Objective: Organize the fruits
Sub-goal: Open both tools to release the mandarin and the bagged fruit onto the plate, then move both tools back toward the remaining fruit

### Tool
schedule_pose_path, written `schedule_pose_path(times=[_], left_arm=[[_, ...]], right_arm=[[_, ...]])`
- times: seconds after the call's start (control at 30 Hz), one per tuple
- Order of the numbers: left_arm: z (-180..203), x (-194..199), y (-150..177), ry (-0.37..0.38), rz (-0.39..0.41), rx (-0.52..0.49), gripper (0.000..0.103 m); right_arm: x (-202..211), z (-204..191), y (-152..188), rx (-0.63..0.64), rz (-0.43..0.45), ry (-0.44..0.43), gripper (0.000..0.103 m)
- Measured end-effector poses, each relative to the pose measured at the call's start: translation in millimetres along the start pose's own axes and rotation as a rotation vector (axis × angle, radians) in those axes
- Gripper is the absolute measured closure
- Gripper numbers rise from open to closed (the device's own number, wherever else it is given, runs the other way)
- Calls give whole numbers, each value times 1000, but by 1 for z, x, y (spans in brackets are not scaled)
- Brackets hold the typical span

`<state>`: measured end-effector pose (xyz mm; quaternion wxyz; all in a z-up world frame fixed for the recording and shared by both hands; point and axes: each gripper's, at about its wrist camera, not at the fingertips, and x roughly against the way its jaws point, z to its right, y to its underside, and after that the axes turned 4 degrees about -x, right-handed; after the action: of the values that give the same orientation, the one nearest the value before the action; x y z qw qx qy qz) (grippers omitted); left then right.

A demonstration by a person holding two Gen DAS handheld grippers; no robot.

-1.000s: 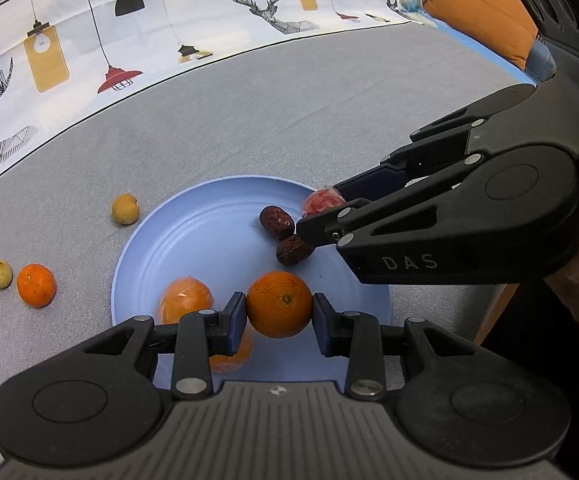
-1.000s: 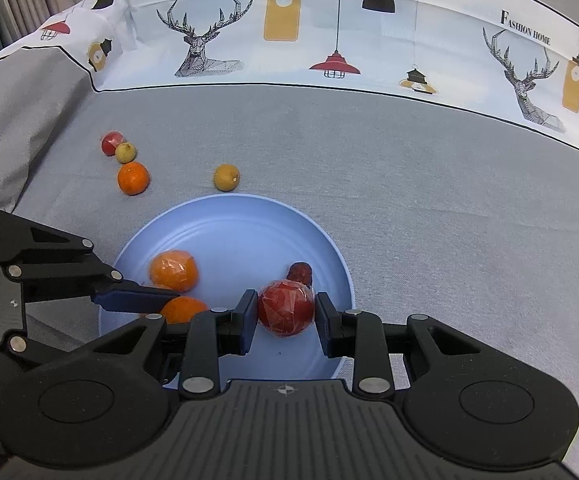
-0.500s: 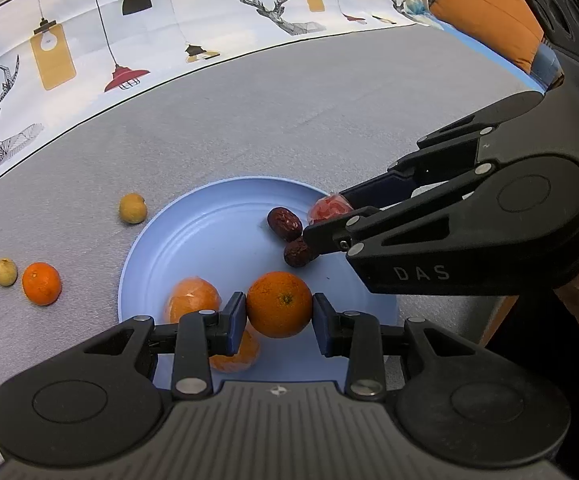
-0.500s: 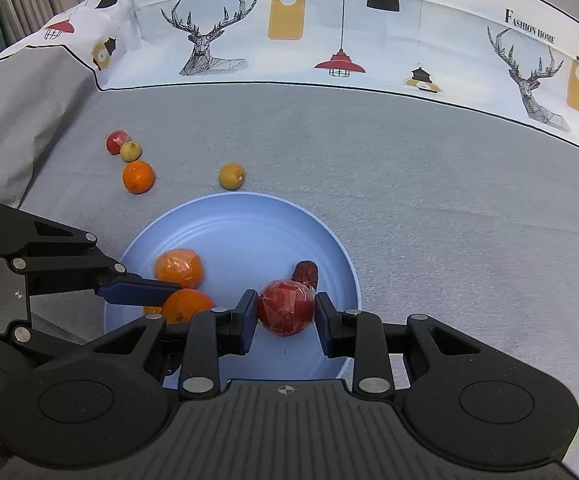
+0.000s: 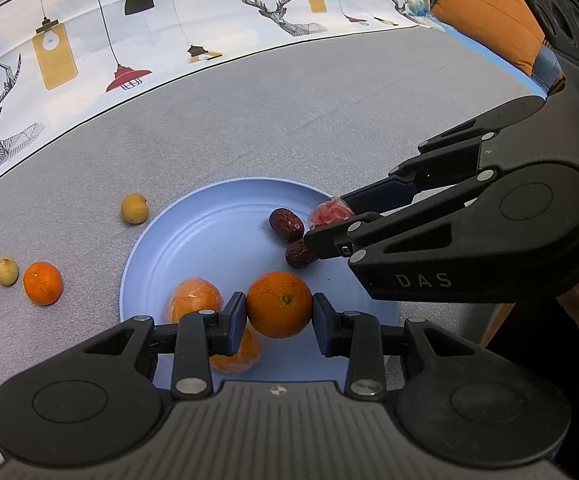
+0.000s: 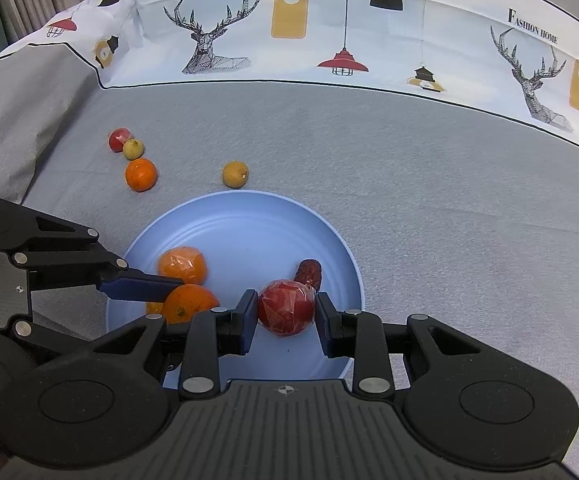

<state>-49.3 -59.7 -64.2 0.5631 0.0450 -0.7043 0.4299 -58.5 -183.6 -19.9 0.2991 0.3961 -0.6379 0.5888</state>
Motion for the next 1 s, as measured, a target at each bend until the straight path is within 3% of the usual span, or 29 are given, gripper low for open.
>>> schedule_pose_path(times=[0.4, 0.47, 0.53, 0.6, 0.73, 0.9, 1.0], left_arm=[[0, 1, -2, -3, 3, 15, 64], [-2, 1, -2, -1, -2, 21, 57], [-5, 2, -3, -11, 5, 33, 48], [-8, 4, -4, -15, 12, 52, 47], [-17, 9, -6, -23, 32, 98, 47], [-26, 20, -9, -60, 81, 150, 48], [-37, 32, -11, -82, 134, 209, 64]], right_arm=[[-1, -2, 1, 9, -7, -5, 71], [-2, -2, 0, 10, -8, -6, 70], [-2, -1, 0, 9, -8, 10, 64], [-1, -1, -2, -1, 7, 27, 51], [1, 5, -4, -39, 24, 26, 51], [5, 11, -7, -76, 63, 49, 47], [10, 16, -10, -99, 97, 68, 47]])
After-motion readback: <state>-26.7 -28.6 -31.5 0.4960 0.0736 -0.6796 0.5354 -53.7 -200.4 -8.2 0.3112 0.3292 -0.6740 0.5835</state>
